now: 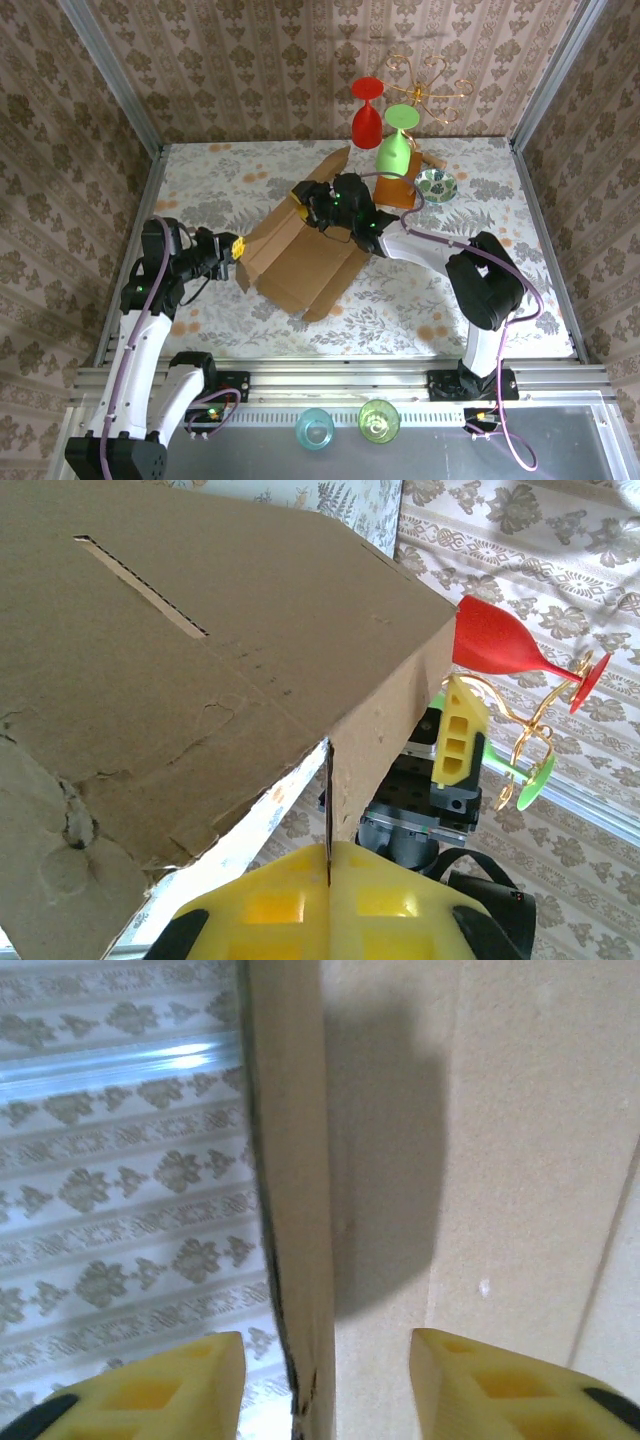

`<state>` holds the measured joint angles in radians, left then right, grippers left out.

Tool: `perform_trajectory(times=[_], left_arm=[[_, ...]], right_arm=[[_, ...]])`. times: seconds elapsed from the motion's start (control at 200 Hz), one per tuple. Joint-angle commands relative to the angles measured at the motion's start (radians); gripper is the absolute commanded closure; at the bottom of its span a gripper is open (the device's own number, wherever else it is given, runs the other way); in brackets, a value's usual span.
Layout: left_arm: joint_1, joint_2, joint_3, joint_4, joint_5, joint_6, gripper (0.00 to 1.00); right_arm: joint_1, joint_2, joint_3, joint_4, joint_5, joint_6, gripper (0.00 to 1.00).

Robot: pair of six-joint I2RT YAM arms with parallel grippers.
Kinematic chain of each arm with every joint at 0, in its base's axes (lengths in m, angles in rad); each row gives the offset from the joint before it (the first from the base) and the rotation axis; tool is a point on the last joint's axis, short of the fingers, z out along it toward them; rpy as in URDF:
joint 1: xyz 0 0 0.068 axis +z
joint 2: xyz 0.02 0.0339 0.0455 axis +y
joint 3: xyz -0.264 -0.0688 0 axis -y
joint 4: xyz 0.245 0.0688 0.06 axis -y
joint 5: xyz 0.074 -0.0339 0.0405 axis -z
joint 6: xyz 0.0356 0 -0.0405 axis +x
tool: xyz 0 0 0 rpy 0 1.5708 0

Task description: Fold the paper box

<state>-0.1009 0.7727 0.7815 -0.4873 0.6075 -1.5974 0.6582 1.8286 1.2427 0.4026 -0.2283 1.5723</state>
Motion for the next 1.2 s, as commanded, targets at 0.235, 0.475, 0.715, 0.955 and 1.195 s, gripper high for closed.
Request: perform_trajectory(times=[0.235, 0.475, 0.715, 0.955, 1.195], left_arm=[[0.027, 0.002, 0.038, -0.014, 0.029, 0.046, 1.0], [0.145, 0.026, 0.103, -0.085, 0.089, 0.151, 0.51], [0.178, 0.093, 0.212, -0.128, 0.062, 0.276, 0.49], [0.145, 0.175, 0.326, -0.135, 0.057, 0.392, 0.52], [-0.049, 0.306, 0.4, -0.077, 0.027, 0.439, 0.57]], right_arm=[[-0.024, 0.008, 0.014, -0.035, 0.04, -0.014, 0.95], [0.087, -0.15, -0.137, -0.015, 0.473, 0.091, 1.0], [0.171, -0.252, -0.227, -0.085, 0.785, 0.267, 1.0], [0.17, -0.371, -0.137, -0.481, 0.924, 0.378, 1.0], [0.118, -0.388, -0.215, -0.405, 0.929, 0.426, 1.0]])
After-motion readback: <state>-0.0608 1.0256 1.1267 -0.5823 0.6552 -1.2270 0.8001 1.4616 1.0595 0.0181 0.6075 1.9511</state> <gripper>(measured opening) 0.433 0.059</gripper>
